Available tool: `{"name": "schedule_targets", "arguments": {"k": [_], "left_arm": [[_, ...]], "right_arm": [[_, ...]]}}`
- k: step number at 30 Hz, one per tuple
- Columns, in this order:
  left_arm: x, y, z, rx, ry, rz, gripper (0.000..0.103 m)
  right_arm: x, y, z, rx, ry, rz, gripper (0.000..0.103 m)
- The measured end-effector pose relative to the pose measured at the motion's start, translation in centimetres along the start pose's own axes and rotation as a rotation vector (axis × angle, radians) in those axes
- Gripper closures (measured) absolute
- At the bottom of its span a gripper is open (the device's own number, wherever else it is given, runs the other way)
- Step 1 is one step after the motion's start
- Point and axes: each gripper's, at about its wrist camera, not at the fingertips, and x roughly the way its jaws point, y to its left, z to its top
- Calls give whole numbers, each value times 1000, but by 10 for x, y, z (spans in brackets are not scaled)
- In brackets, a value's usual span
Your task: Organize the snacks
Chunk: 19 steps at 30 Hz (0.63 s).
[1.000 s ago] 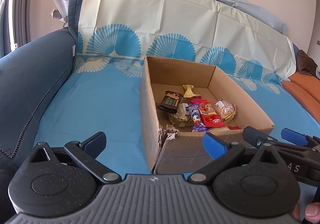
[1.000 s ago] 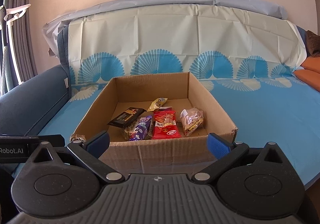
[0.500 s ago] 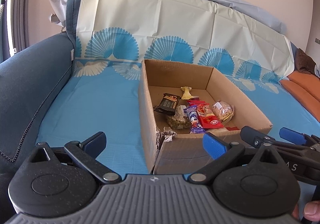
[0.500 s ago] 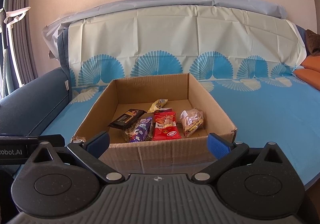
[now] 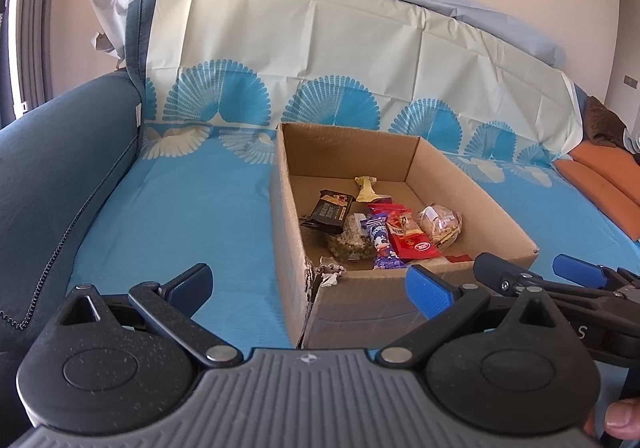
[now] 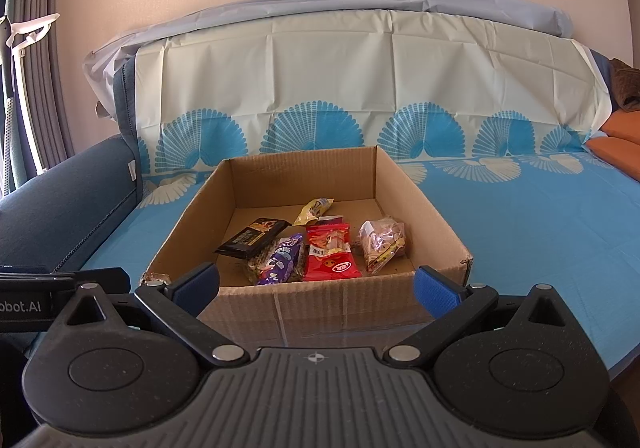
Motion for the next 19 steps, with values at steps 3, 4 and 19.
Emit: {"name": "schedule_targets", "arguments": {"k": [3,4,19], "left_arm": [[0,0,0,3,-2,-3,0],[1,0,0,3,-2,-5,0],[6,4,5,-9,-25,-60,0]], "right_arm": [[0,0,0,2,0,0,1],[0,0,0,1,0,0,1],[-2,0,7,3,-9,-23,1]]}}
